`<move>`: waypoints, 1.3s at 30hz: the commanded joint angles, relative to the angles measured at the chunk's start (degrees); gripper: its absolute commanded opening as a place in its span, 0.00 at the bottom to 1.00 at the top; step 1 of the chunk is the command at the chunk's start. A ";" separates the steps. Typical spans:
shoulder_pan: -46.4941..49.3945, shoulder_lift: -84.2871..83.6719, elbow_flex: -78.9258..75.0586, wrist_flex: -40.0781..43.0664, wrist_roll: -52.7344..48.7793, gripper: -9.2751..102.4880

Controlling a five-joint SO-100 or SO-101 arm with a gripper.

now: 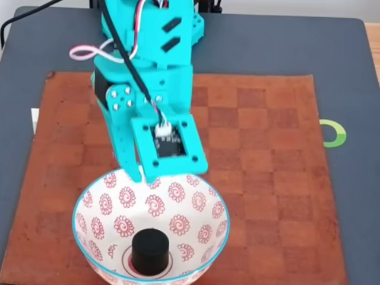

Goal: Grasp a black cylinder and put it in a bowl.

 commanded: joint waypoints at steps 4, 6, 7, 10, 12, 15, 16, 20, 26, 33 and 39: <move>0.62 15.29 14.77 0.09 1.85 0.08; 0.62 19.60 20.13 0.09 2.99 0.08; 0.62 21.80 22.76 0.00 3.52 0.08; 0.62 28.92 30.67 -0.35 5.01 0.08; 0.62 33.84 35.68 -0.70 5.54 0.08; 0.18 41.04 42.63 -0.88 6.59 0.08; -0.09 43.33 44.82 -0.88 7.29 0.08; -0.44 51.68 53.35 -0.88 9.93 0.09; -2.99 64.69 66.36 -4.39 13.01 0.09; -6.06 78.75 81.83 -7.65 18.81 0.09; -7.82 91.32 92.20 -8.35 22.85 0.09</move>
